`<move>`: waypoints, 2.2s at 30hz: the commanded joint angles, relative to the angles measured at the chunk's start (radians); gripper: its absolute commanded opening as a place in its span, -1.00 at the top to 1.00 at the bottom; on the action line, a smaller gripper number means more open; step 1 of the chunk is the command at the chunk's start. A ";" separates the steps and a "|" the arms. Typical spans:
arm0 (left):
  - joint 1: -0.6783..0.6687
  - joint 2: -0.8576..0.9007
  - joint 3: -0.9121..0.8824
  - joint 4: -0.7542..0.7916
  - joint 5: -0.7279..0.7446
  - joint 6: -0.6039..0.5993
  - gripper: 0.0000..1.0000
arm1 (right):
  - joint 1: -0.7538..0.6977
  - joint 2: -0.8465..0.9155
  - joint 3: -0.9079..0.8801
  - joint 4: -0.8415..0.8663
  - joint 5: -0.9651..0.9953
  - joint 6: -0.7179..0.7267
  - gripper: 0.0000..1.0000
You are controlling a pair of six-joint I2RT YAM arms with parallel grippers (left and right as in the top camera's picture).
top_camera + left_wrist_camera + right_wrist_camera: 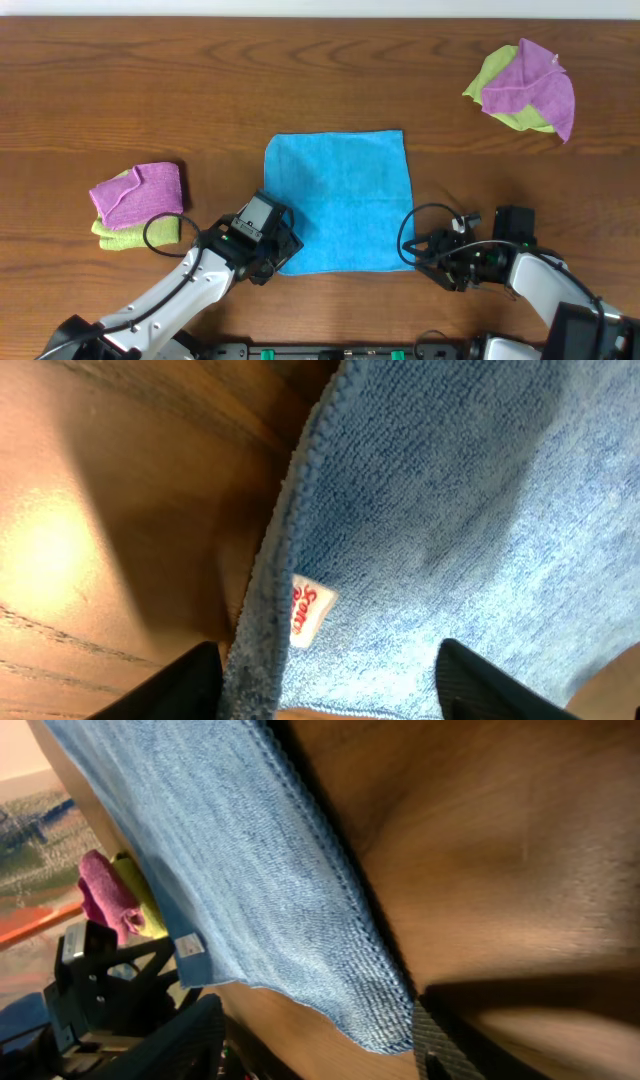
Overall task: Fold the cloth
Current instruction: 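Pinch the blue cloth's bottom-left and bottom-right corners with both grippers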
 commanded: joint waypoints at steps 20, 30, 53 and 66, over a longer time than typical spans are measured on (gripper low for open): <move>0.003 0.007 -0.004 -0.003 0.005 0.024 0.23 | 0.085 0.040 -0.067 0.034 0.283 0.077 0.07; 0.003 0.007 -0.004 -0.010 0.016 0.047 0.67 | 0.100 0.040 -0.067 0.038 0.312 0.098 0.79; 0.007 0.003 0.023 -0.055 0.123 0.172 0.88 | 0.110 0.035 0.003 -0.003 0.255 0.090 0.97; 0.042 0.003 0.117 -0.305 0.158 0.245 0.88 | 0.132 -0.164 0.107 -0.290 0.282 0.082 0.97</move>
